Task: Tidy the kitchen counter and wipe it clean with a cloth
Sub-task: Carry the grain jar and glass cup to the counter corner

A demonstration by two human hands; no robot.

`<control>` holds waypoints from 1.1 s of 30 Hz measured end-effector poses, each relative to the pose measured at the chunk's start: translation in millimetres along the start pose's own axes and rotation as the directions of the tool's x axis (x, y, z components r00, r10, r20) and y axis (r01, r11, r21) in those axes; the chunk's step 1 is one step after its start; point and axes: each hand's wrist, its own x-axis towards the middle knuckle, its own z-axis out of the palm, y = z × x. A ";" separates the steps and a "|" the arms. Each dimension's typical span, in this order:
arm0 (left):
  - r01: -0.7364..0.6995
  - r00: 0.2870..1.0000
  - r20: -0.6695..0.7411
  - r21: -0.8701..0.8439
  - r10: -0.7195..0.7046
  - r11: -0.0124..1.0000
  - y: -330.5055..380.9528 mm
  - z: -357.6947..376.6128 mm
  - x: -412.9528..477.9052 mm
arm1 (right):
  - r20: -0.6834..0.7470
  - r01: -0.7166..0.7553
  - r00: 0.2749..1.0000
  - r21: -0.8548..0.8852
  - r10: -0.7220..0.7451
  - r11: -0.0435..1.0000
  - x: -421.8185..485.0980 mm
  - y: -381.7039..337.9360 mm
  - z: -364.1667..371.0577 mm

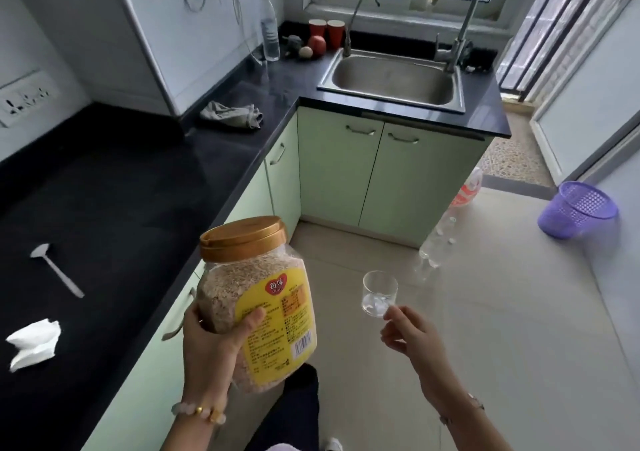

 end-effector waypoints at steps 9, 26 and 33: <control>0.012 0.986 -0.163 -0.110 -0.030 0.994 37.1 32.6 137.4 | 0.171 0.033 0.985 -0.095 -0.017 0.995 161.2 -78.4 66.6; -0.111 0.703 -0.697 -0.302 -0.139 0.947 89.2 -17.5 275.2 | 0.732 0.207 0.680 -0.249 0.044 0.946 357.9 -193.4 302.1; -0.182 0.498 -0.847 -0.313 -0.187 0.932 102.9 -20.0 313.7 | 0.864 0.264 0.477 -0.316 0.161 0.911 419.4 -223.7 403.7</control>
